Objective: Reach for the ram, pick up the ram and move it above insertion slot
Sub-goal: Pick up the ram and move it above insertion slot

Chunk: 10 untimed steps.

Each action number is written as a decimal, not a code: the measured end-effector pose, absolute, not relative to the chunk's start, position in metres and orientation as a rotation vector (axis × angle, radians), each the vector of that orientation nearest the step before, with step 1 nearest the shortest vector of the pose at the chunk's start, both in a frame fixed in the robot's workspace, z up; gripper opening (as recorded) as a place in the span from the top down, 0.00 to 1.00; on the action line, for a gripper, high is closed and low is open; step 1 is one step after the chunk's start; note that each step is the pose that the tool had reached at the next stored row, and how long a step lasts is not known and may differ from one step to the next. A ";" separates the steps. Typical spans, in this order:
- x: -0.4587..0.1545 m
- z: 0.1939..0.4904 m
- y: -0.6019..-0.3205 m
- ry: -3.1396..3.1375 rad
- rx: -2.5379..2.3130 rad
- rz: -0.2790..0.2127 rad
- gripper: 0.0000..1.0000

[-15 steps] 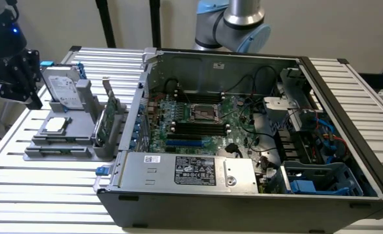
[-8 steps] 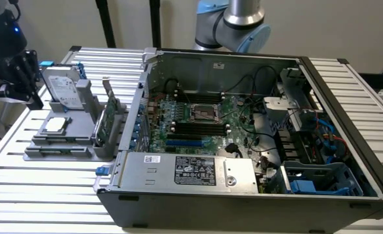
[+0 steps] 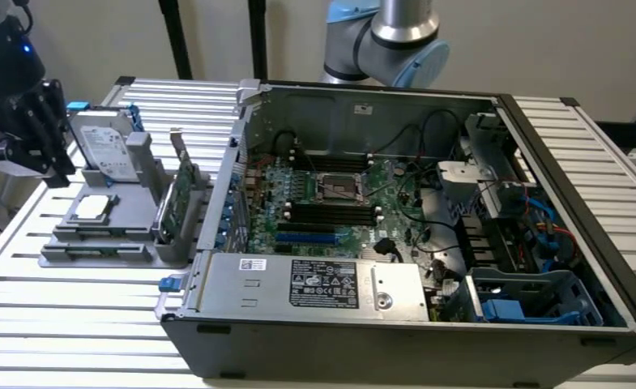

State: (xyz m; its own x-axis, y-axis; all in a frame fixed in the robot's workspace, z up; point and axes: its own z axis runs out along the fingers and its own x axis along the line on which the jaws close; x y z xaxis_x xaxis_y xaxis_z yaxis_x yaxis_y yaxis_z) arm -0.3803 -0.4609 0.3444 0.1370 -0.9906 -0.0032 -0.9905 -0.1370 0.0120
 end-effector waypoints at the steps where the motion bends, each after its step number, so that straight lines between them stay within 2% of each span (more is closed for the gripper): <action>1: -0.380 0.344 -0.461 -2.060 2.364 -0.016 0.70; 2: -0.380 0.344 -0.461 -2.060 2.364 -0.015 0.64; 4: -0.381 0.342 -0.461 -2.063 2.364 -0.015 0.64; 5: -0.381 0.341 -0.461 -2.066 2.363 -0.014 0.58; 10: -0.386 0.332 -0.461 -2.079 2.352 -0.014 0.58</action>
